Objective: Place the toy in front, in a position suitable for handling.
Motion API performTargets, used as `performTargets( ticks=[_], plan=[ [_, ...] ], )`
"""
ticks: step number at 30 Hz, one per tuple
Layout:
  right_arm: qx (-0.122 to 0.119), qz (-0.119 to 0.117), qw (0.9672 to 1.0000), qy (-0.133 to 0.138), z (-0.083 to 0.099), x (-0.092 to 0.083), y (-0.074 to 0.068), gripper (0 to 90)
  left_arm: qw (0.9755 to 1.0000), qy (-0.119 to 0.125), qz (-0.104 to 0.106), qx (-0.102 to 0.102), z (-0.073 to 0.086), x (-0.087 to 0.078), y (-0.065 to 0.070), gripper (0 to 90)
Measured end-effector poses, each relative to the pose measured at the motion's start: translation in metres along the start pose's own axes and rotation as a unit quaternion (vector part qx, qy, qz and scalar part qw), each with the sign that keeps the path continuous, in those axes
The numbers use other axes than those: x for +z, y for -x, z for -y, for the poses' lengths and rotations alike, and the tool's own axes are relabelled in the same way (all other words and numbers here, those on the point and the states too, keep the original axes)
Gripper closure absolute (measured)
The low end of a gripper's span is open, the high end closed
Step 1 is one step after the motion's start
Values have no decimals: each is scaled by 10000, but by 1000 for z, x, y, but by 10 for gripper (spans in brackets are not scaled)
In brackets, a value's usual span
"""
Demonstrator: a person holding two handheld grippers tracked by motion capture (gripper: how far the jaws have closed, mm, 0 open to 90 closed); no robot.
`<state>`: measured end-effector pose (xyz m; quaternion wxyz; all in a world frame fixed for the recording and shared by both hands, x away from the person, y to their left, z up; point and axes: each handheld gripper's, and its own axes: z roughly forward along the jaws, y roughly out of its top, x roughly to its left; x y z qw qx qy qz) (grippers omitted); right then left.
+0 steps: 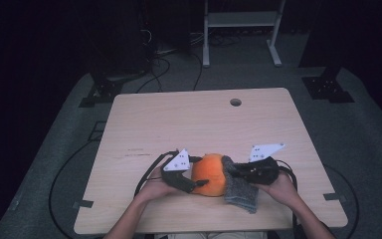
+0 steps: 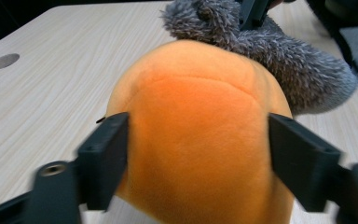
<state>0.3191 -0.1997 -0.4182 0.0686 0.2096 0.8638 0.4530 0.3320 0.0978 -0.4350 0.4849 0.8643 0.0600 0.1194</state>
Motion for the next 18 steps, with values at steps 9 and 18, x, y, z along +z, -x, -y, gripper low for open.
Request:
performTargets(
  ticks=[9,18],
  plan=[
    [-403,-247,9985,289,-37,1,-23,803,9993,-160,-112,327,-14,6,12,343],
    [-216,-261,9993,164,-21,8,-12,805,9997,62,-2,-226,-6,5,2,201]
  ],
)
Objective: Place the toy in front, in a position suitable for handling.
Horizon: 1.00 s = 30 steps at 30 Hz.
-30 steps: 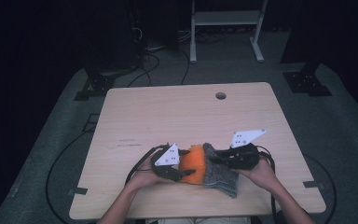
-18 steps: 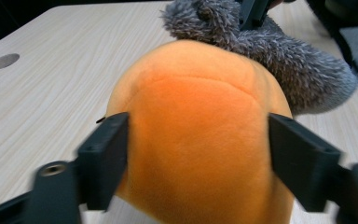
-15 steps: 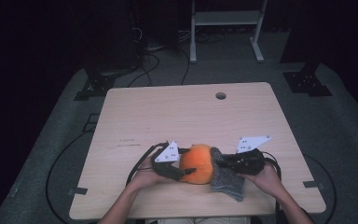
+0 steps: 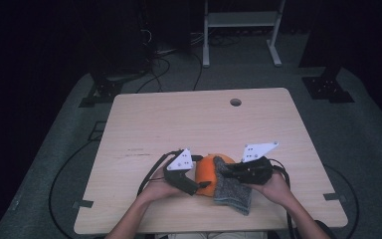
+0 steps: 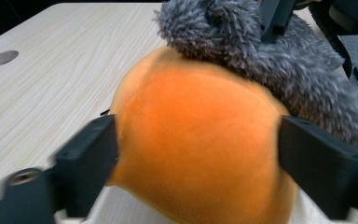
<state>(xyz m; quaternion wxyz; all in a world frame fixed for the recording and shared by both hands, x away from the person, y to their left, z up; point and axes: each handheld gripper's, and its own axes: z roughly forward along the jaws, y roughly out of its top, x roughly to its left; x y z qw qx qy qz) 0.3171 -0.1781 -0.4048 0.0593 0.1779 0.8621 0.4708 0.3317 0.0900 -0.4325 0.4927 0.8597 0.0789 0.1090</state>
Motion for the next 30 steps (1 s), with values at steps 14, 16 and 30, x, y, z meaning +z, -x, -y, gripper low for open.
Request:
performTargets(
  ticks=[14,16,30],
  plan=[
    [-188,-43,9997,-120,-9,-1,-5,807,9984,22,-253,506,-9,-3,10,364],
    [-124,2,9998,-131,-4,-5,-2,806,9993,22,-302,221,-7,0,7,217],
    [-344,-311,9989,-98,-26,13,-14,805,9983,-240,-246,472,-12,0,12,350]
  ],
)
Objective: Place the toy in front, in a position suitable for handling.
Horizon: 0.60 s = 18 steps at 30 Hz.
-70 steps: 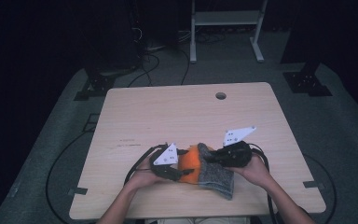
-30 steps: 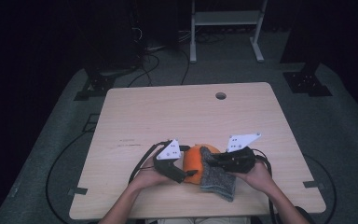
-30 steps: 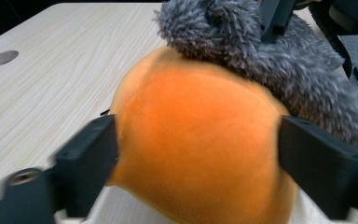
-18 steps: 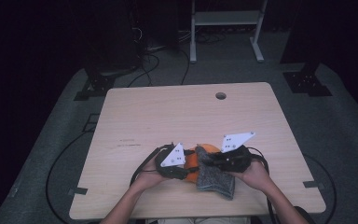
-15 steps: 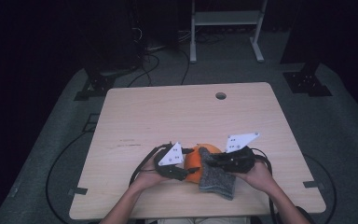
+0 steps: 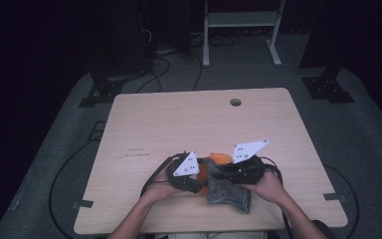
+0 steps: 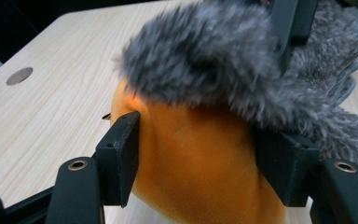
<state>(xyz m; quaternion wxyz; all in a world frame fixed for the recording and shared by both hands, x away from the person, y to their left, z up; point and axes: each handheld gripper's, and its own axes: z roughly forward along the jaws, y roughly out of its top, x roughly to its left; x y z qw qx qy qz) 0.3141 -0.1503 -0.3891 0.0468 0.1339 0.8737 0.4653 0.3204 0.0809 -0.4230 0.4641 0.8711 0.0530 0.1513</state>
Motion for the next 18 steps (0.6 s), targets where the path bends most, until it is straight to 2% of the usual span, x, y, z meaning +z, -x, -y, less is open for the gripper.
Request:
performTargets(
  ticks=[3,6,9,10,11,12,13,14,16,17,18],
  plan=[
    [19,-13,10000,-76,5,1,2,806,9999,-12,32,-99,4,-2,-2,354],
    [79,-15,9997,-212,11,-7,5,805,9999,21,56,-104,4,-1,-2,354],
    [278,12,9996,105,6,-18,11,804,9999,53,72,-77,2,1,-1,356],
    [261,99,9995,126,2,-19,13,804,9999,57,63,-63,2,1,-1,357],
    [223,210,9995,22,0,-18,16,804,9999,49,66,-71,2,0,-1,357],
    [186,255,9994,-148,-1,-15,20,804,9999,52,64,-101,3,0,-1,354],
    [205,249,9993,-192,0,-13,21,805,9998,73,62,-149,4,-1,-3,337],
    [252,213,9993,-188,1,-12,23,805,9993,177,40,-331,5,-1,-4,281],
    [273,211,9993,-167,7,-10,22,807,9965,348,50,-754,8,-1,-10,161],
    [310,156,9993,-123,11,-10,20,807,9947,389,23,-954,9,-1,-13,119],
    [322,118,9994,-89,14,-10,18,807,9930,301,41,-1140,10,1,-15,71]
  ],
)
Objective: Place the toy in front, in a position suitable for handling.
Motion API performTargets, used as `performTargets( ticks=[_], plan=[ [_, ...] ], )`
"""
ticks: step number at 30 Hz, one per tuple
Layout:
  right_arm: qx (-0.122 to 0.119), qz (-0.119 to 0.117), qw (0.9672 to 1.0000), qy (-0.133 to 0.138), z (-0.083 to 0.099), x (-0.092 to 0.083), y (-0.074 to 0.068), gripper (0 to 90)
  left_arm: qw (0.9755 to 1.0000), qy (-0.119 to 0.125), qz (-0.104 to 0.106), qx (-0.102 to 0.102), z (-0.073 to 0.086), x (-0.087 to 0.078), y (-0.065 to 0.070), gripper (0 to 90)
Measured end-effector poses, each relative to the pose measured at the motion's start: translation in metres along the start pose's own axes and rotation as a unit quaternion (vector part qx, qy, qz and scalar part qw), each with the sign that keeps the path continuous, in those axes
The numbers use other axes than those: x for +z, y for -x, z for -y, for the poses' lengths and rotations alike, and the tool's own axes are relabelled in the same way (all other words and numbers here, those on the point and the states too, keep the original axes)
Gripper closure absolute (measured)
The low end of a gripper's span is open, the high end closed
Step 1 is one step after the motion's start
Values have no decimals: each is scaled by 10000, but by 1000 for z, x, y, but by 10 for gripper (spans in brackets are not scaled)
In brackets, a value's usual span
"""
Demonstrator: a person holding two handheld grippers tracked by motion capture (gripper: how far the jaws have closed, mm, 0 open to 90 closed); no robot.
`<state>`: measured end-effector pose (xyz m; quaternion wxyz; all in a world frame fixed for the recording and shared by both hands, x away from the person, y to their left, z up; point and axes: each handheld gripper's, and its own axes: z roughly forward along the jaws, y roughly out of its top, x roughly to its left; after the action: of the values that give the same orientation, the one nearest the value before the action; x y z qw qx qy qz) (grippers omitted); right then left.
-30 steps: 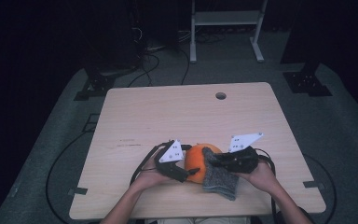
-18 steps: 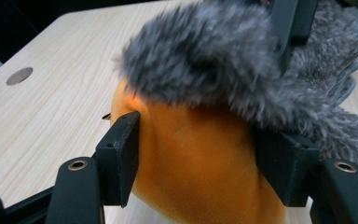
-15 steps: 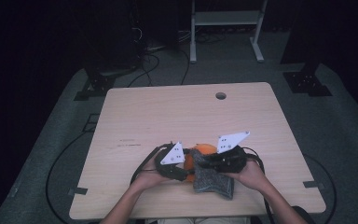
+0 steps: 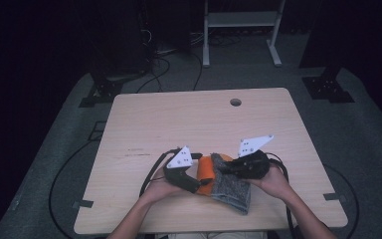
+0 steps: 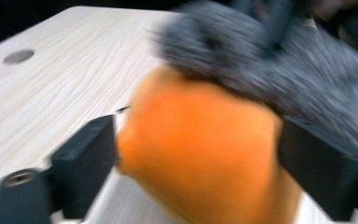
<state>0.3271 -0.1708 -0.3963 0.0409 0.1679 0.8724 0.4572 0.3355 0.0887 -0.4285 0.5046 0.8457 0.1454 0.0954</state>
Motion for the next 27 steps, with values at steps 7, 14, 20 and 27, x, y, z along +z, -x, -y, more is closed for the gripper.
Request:
performTargets(
  ticks=[7,14,20,27],
  plan=[
    [-76,-158,9998,14,3,-10,-13,806,9990,-193,302,261,0,6,11,277],
    [-554,247,9979,-219,-17,-13,-15,808,9972,-200,252,670,0,4,15,359],
    [-200,191,9988,-413,11,-24,-3,809,9968,-220,267,715,3,2,13,359],
    [180,154,9993,-283,25,-32,10,808,9979,-203,449,413,3,2,10,302]
  ],
)
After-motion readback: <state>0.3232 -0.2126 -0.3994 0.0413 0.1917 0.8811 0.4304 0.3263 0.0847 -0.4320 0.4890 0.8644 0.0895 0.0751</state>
